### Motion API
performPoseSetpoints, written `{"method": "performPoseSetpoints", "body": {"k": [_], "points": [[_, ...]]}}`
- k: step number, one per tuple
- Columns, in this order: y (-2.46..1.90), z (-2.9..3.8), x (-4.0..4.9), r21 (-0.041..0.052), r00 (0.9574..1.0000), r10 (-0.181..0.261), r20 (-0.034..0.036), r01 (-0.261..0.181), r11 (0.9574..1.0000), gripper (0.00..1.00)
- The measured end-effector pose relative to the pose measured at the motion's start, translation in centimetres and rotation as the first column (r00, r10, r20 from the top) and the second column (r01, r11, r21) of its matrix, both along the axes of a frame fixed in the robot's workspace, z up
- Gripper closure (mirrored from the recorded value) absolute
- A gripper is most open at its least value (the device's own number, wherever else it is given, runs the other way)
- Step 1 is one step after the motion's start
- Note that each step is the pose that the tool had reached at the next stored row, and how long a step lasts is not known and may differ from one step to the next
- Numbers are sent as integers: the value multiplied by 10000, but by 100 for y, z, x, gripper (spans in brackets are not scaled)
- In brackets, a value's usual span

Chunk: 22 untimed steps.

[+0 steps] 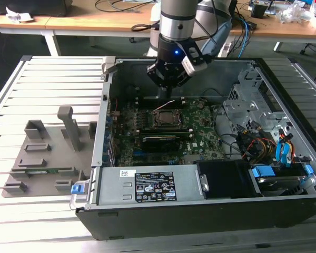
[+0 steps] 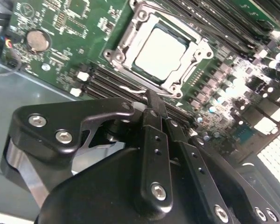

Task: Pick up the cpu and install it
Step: 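Install the first cpu locking lever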

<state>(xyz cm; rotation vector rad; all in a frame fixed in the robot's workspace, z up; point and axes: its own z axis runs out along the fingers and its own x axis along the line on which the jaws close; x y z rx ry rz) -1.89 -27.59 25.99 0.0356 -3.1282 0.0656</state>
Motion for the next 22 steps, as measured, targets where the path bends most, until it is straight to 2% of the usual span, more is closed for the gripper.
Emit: {"method": "performPoseSetpoints", "body": {"k": [4,5,12,14,18,19,20,21,22], "points": [[0,-2,166,-1,10000,0,-6,0,10000,89],[0,-3,181,-1,10000,-1,-7,1,10000,89],[0,-11,154,-4,10000,0,-8,0,10000,89],[0,-20,39,33,10000,1,-6,-1,10000,89],[0,-30,-207,203,10000,-1,4,1,9998,89],[0,-83,-317,218,10000,-1,5,1,9998,89],[0,-148,-327,211,10000,-1,6,1,9998,89],[1,-152,-331,209,10000,-3,6,3,9998,89],[0,-167,-350,279,10000,-1,5,1,9996,89]]}}
